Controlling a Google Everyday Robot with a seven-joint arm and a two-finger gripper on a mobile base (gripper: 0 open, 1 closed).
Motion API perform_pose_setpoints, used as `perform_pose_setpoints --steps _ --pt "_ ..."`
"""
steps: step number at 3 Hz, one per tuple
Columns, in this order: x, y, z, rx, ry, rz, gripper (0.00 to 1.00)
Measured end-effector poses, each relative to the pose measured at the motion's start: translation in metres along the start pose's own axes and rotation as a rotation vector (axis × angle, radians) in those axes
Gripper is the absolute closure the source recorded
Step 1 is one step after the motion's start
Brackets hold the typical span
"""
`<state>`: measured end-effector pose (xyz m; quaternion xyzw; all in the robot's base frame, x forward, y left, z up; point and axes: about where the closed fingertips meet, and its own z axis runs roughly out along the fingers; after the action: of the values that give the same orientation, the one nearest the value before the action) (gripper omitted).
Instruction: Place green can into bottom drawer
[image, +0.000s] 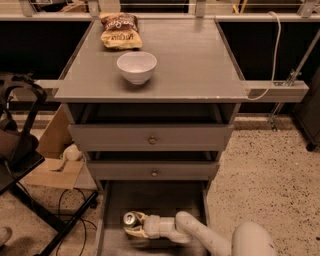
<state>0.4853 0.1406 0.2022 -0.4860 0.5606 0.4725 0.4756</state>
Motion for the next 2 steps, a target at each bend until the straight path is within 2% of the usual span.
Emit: perform_pose_setpoints --steps 2 --pt "0.0000 0.0000 0.0001 0.000 0.000 0.000 0.34"
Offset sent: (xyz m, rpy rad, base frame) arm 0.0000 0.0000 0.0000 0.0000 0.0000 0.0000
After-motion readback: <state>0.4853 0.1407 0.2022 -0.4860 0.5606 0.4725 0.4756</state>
